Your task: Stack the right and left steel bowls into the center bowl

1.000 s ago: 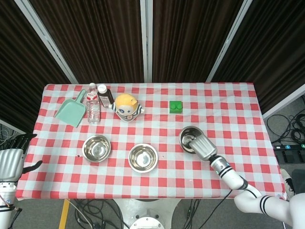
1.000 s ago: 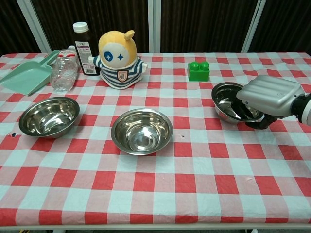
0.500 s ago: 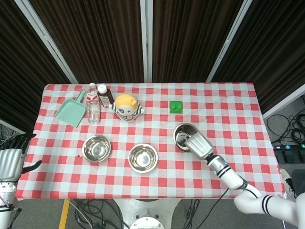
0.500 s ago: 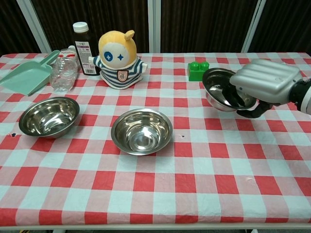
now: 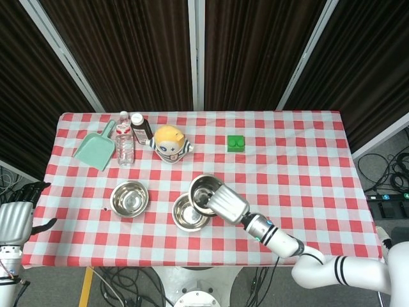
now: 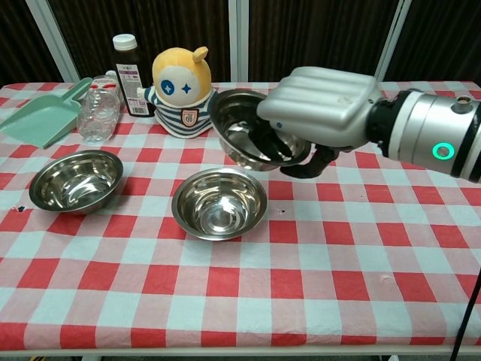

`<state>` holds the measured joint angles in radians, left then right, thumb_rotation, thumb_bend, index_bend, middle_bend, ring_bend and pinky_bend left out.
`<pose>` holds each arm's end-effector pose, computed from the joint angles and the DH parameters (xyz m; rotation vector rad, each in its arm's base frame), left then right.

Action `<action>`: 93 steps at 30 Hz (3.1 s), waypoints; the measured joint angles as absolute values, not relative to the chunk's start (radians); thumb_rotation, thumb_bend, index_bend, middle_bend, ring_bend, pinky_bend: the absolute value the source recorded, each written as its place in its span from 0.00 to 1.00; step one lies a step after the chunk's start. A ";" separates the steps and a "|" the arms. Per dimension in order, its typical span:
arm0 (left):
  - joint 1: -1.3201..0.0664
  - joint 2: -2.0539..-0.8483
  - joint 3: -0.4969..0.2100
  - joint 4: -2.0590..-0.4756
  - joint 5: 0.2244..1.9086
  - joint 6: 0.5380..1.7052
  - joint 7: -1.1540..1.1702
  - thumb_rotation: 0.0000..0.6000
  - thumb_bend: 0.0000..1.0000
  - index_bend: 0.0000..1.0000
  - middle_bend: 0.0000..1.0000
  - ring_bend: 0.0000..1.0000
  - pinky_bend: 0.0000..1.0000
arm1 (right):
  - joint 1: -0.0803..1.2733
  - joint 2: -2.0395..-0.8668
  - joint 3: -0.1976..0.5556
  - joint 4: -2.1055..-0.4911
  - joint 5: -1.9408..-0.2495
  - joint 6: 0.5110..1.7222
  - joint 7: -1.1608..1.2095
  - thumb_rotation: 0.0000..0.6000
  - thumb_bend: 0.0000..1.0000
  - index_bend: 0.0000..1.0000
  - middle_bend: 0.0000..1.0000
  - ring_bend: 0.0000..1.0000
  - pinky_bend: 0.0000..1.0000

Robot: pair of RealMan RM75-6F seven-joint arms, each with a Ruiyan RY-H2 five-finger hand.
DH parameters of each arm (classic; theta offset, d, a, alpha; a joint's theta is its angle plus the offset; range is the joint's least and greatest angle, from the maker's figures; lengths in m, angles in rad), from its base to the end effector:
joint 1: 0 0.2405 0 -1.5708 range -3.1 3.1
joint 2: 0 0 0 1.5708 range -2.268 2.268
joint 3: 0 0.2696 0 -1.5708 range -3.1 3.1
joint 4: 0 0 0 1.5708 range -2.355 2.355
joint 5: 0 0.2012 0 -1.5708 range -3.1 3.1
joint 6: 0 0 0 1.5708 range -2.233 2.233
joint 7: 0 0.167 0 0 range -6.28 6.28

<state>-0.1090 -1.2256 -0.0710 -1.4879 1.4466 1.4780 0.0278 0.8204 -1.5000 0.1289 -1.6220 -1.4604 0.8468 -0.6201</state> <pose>-0.3366 0.2177 0.1547 -1.3485 -0.8698 -0.8734 -0.0765 -0.3217 -0.0334 2.3089 -0.2669 0.9103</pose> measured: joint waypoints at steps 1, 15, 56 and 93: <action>-0.109 -1.226 -0.071 -1.486 1.446 1.478 0.027 1.00 0.12 0.25 0.29 0.20 0.27 | 0.827 -1.508 0.131 -1.624 -1.453 0.840 -0.629 1.00 0.34 0.64 0.58 0.76 0.69; -0.104 -1.233 -0.071 -1.455 1.435 1.470 -0.009 1.00 0.12 0.25 0.29 0.20 0.27 | 0.875 -1.593 0.112 -1.619 -1.355 0.801 -0.708 1.00 0.34 0.65 0.57 0.76 0.69; -0.147 -1.233 -0.071 -1.489 1.465 1.428 0.049 1.00 0.12 0.25 0.29 0.20 0.32 | 0.504 -0.886 0.017 -1.951 -1.229 1.153 -0.372 1.00 0.01 0.03 0.06 0.00 0.00; -0.330 -1.403 0.014 -1.521 1.650 1.213 0.393 1.00 0.19 0.37 0.41 0.81 0.85 | 0.302 -0.820 0.060 -1.897 -1.317 1.299 -0.195 1.00 0.06 0.01 0.03 0.00 0.00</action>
